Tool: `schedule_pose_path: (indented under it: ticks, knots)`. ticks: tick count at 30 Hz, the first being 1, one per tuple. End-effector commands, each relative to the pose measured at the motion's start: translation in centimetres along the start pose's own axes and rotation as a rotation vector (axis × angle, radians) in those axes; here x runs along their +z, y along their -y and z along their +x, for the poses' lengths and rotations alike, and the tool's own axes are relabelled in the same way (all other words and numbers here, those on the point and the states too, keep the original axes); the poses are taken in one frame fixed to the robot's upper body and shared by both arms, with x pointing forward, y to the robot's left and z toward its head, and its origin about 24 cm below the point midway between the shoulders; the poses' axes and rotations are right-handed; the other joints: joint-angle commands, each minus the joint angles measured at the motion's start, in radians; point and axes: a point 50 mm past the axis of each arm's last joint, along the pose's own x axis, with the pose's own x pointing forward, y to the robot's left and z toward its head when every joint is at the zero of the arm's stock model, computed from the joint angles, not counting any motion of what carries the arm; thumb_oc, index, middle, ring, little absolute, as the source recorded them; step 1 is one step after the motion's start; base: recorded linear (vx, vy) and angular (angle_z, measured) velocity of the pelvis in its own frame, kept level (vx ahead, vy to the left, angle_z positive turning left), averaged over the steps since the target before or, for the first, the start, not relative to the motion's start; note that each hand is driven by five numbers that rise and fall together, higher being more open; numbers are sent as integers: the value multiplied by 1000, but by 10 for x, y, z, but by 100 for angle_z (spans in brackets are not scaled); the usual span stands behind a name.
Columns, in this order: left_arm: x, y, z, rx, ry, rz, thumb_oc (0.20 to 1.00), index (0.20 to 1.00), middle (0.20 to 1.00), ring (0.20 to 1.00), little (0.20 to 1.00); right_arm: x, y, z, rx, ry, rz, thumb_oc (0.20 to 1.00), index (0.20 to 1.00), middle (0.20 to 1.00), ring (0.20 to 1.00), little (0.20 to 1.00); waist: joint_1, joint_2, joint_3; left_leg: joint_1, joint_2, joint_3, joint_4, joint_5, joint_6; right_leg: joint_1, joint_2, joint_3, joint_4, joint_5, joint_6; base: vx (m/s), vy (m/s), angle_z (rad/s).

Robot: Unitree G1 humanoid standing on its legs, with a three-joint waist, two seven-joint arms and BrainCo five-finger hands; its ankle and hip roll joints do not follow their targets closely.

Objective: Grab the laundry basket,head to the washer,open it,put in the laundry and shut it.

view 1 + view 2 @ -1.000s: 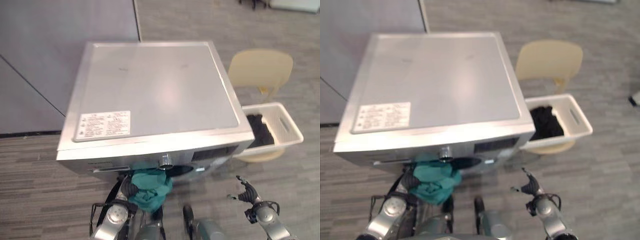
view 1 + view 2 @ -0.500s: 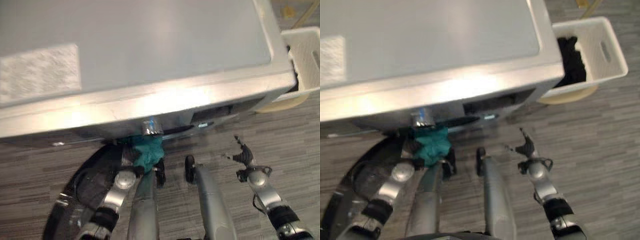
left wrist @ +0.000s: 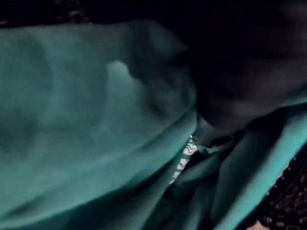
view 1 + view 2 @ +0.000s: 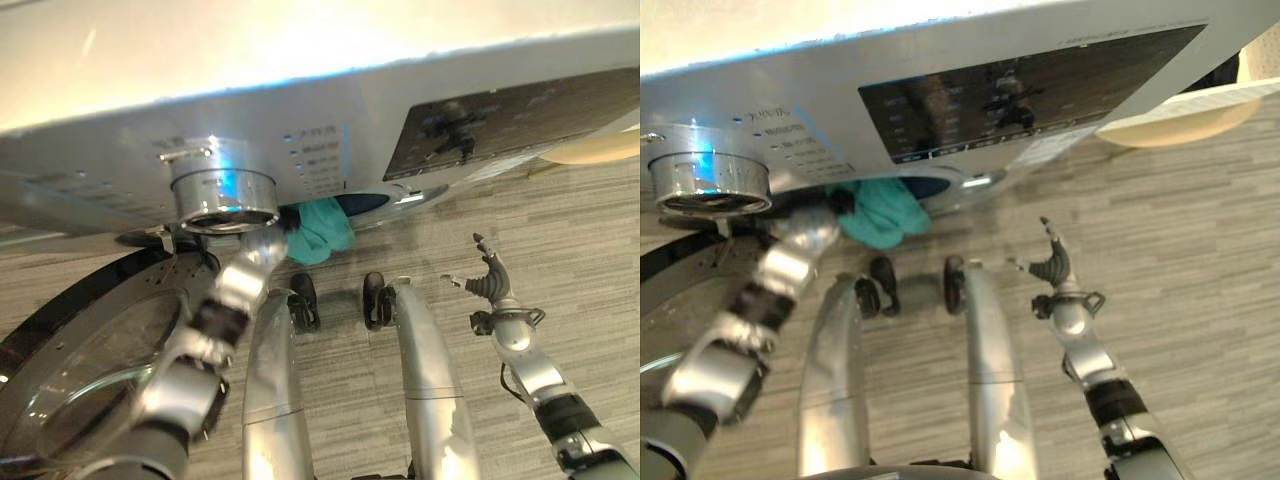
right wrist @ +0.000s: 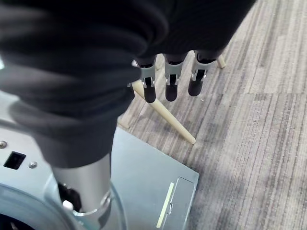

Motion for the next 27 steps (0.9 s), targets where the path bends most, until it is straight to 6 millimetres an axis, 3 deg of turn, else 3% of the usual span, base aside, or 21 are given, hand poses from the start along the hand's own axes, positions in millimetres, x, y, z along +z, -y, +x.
schedule_pose_path:
  ticks: [1, 6, 7, 8, 9, 11, 13, 14, 15, 16, 17, 20, 21, 23, 24, 27]
  knots:
    - [48, -29, 42, 161, 241, 181, 200, 200, 200, 200, 200, 5, 2, -16, 32, 81, 41, 1000, 1000, 1000, 1000, 1000, -45, 35, -85, 6, -5, -51, 72, -153, 48, 14, 16, 51, -108, -10, 61, -6, 1, 3]
    - [83, -75, 75, 266, 389, 498, 200, 200, 200, 200, 200, 18, 12, -13, 48, 172, 32, 1000, 1000, 1000, 1000, 1000, -66, 43, -86, -66, 5, -57, 107, -150, 41, -45, 25, 50, -89, 8, 71, -2, 1, 0]
    - [101, -101, 85, 385, 462, 665, 200, 200, 200, 200, 200, 21, 15, -15, 56, 201, 31, 1000, 1000, 1000, 1000, 1000, -74, 48, -83, -104, 13, -65, 130, -150, 40, -72, 30, 46, -82, 19, 79, -3, 0, -7]
    - [105, -114, 88, 448, 473, 751, 200, 200, 200, 200, 200, 21, 17, -18, 59, 211, 33, 1000, 1000, 1000, 1000, 1000, -76, 49, -77, -124, 16, -70, 148, -151, 39, -87, 32, 44, -75, 23, 81, 0, -9, -10]
    - [106, -114, 88, 449, 475, 753, 200, 200, 200, 200, 200, 22, 17, -18, 58, 212, 36, 1000, 1000, 1000, 1000, 1000, -74, 48, -78, -128, 16, -71, 151, -152, 38, -90, 33, 43, -73, 22, 81, 6, -10, -10]
    - [105, -135, 90, 542, 505, 981, 200, 200, 200, 200, 200, 21, 18, -27, 70, 238, 43, 1000, 1000, 1000, 1000, 1000, -73, 54, -67, -167, 26, -84, 182, -155, 39, -117, 32, 36, -59, 29, 87, 0, -16, -7]
    - [100, -137, 89, 547, 500, 1046, 200, 200, 200, 200, 200, 20, 18, -29, 69, 242, 45, 1000, 1000, 1000, 1000, 1000, -69, 57, -64, -179, 27, -87, 197, -158, 40, -126, 33, 33, -50, 31, 89, 6, -13, -20]
    - [90, -125, 88, 465, 514, 1165, 200, 200, 200, 200, 200, 17, 18, -31, 74, 239, 37, 1000, 1000, 1000, 1000, 1000, -64, 60, -58, -191, 24, -93, 213, -158, 41, -139, 38, 30, -36, 32, 90, 7, -14, -30]
    - [86, -119, 88, 422, 523, 1217, 247, 247, 247, 247, 247, 17, 19, -30, 73, 238, 29, 1000, 1000, 1000, 1000, 1000, -63, 61, -55, -192, 23, -94, 217, -157, 42, -139, 39, 31, -32, 33, 90, 5, -11, -22]
    - [86, -119, 88, 421, 524, 1218, 398, 398, 398, 398, 398, 17, 19, -30, 72, 238, 30, 1000, 1000, 1000, 1000, 1000, -62, 61, -55, -193, 23, -94, 218, -158, 42, -140, 39, 31, -32, 33, 90, -7, 4, 8]
    - [70, -100, 87, 241, 494, 1328, 1000, 1000, 1000, 1000, 1000, 14, 22, -27, 72, 225, 1, 1000, 1000, 1000, 1000, 1000, -60, 61, -53, -191, 19, -91, 216, -154, 43, -141, 39, 31, -29, 33, 90, -3, 0, 19]
    - [63, -84, 85, 101, 481, 1319, 1000, 1000, 1000, 1000, 1000, 13, 25, -26, 64, 217, -14, 1000, 1000, 1000, 1000, 1000, -57, 60, -57, -187, 12, -88, 209, -152, 43, -140, 40, 32, -32, 33, 90, -9, 1, 4]
    - [47, -69, 79, -18, 394, 1177, 1000, 1000, 1000, 1000, 1000, 12, 26, -24, 70, 198, -33, 1000, 1000, 1000, 1000, 1000, -54, 54, -63, -181, 4, -87, 197, -148, 43, -138, 42, 33, -37, 35, 87, 0, 0, 0]
    - [40, -63, 76, -62, 358, 1133, 1000, 1000, 1000, 1000, 1000, 13, 27, -23, 72, 199, -43, 1000, 1000, 1000, 1000, 1000, -54, 53, -69, -179, -1, -87, 190, -146, 43, -137, 43, 32, -44, 36, 86, -28, -5, 13]
    - [31, -57, 72, -106, 289, 1030, 1000, 1000, 1000, 1000, 1000, 12, 29, -23, 70, 188, -52, 1000, 1000, 1000, 1000, 1000, -52, 50, -75, -174, -2, -87, 175, -142, 40, -131, 41, 32, -57, 40, 83, -35, -9, 17]
    - [27, -53, 70, -122, 255, 974, 1000, 1000, 1000, 1000, 1000, 11, 29, -22, 73, 179, -54, 1000, 1000, 1000, 1000, 1000, -51, 50, -79, -168, -4, -89, 154, -135, 38, -124, 37, 31, -74, 43, 84, -26, -11, 10]
